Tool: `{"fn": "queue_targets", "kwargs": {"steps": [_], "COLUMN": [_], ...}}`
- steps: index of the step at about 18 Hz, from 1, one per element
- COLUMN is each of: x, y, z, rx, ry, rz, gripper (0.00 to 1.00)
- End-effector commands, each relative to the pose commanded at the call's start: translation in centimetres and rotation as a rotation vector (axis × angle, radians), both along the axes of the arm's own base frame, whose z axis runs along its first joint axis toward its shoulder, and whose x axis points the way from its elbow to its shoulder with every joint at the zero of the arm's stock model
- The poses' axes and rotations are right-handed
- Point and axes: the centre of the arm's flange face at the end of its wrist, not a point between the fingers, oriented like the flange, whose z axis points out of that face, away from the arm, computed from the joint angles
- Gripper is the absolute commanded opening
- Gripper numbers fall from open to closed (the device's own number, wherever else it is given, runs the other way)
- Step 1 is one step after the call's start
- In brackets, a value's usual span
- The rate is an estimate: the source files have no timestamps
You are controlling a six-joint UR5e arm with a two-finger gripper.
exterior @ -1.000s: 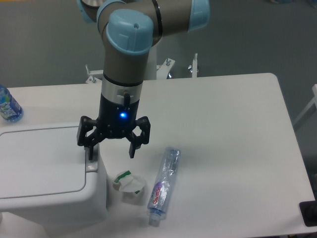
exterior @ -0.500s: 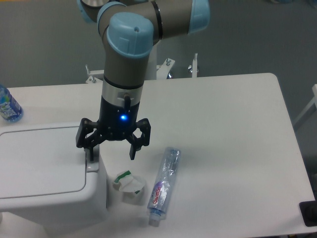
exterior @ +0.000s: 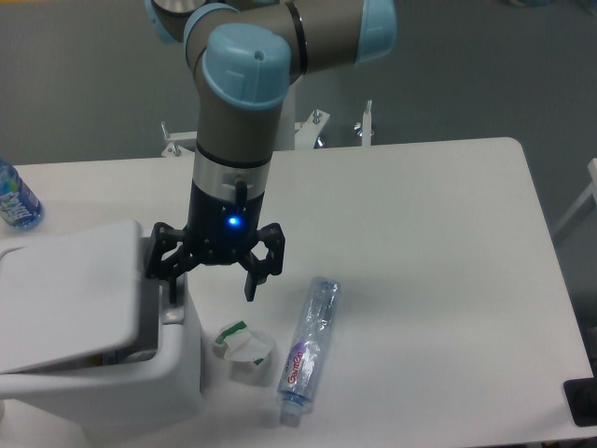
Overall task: Open the trash can
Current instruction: 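Press down on the lid edge so the lid tips up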
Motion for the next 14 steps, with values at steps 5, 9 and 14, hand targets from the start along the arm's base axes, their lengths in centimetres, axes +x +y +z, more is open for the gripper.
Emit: {"fn": "queue_targets", "kwargs": {"steps": [5, 9, 14], "x": [-6.1, -10.0, -10.4], "y": [-6.4, -11.1, -13.5], "z": [6.5, 8.1, 4.6], "rx": [0.079, 0.0, -0.327], "ry": [0.107, 0.284, 0.429], "rz": [0.115, 0.069, -0.261], "gripper": [1.0, 1.0, 1.0]}}
